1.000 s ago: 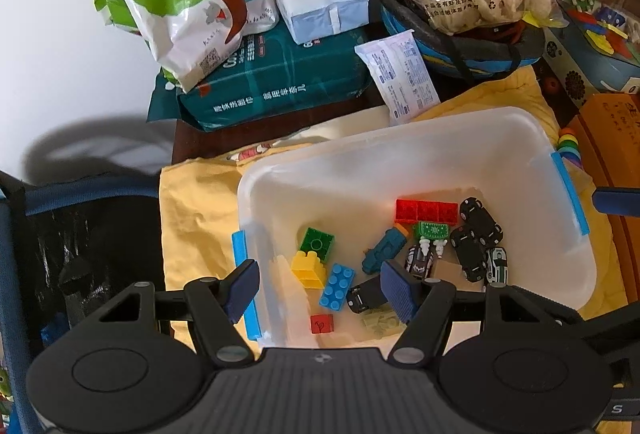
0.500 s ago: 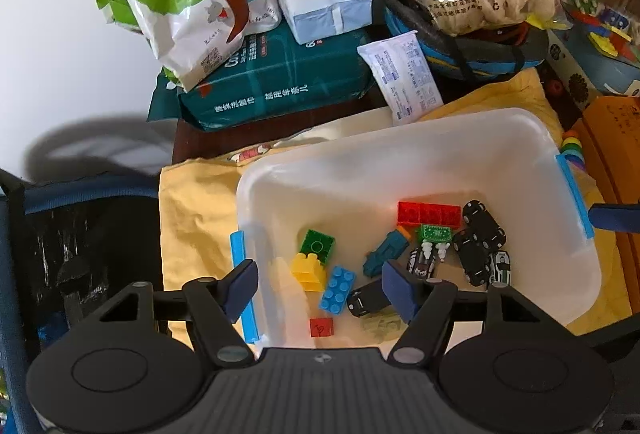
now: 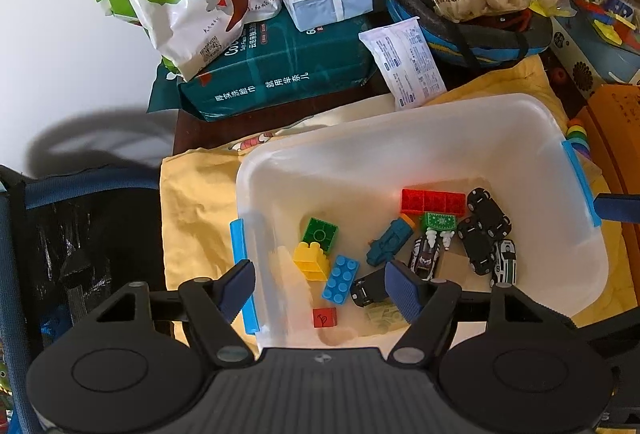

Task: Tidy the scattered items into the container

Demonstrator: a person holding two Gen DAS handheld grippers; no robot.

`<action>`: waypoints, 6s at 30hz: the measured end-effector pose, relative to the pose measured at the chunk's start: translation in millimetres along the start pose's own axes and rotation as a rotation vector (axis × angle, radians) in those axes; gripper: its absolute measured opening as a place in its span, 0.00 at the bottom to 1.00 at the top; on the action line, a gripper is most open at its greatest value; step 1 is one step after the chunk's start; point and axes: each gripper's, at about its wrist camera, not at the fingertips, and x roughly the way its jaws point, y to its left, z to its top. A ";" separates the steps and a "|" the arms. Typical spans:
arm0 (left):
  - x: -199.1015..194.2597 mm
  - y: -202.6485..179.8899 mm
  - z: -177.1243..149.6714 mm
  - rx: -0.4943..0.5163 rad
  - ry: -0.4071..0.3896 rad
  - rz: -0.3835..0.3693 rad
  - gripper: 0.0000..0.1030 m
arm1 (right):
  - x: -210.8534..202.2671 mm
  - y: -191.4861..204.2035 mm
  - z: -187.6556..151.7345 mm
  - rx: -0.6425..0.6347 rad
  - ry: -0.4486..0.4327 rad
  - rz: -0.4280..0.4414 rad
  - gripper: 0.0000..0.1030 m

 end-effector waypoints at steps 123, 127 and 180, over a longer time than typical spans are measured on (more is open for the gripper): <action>-6.5 10.5 -6.6 -0.111 -0.093 0.001 0.72 | -1.4 5.6 -8.8 -0.029 -0.015 -0.026 0.95; -11.7 2.6 -7.5 -0.035 -0.129 0.072 0.71 | -1.1 5.1 -9.4 -0.026 -0.015 -0.027 0.95; -24.4 -4.5 -17.3 -0.019 -0.158 0.013 0.78 | -3.1 10.6 -21.5 -0.056 -0.026 -0.031 0.95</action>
